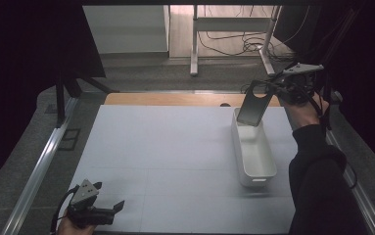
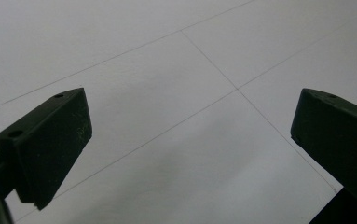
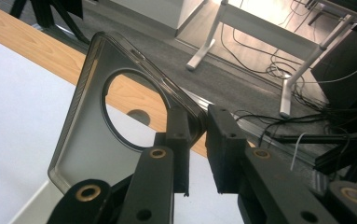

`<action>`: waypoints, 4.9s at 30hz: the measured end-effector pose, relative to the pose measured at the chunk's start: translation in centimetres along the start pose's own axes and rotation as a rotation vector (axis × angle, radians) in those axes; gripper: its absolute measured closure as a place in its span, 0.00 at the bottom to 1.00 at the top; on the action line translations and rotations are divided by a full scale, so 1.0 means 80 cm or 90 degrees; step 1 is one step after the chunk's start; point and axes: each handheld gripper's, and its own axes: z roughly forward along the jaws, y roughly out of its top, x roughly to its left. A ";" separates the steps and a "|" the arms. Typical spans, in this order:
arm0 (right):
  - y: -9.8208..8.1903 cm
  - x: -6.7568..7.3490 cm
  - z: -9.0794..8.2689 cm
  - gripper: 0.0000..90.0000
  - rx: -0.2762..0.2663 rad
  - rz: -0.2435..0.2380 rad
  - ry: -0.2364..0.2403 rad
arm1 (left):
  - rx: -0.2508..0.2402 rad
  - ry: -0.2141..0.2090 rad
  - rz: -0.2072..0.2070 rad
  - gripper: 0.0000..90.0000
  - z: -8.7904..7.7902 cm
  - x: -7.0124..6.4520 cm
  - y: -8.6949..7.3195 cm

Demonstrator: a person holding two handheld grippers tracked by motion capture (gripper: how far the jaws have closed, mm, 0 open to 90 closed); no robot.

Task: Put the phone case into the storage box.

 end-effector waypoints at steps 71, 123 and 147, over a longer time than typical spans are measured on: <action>-0.047 0.032 0.093 0.87 -0.017 -0.151 -0.023 | -0.003 -0.004 -0.024 0.00 -0.001 0.004 -0.001; -0.063 0.035 0.077 0.61 -0.023 -0.080 0.007 | -0.006 -0.008 -0.024 0.00 -0.002 0.004 -0.002; -0.087 0.059 0.057 0.39 0.033 0.009 0.094 | -0.005 -0.010 -0.024 0.00 -0.002 0.004 -0.002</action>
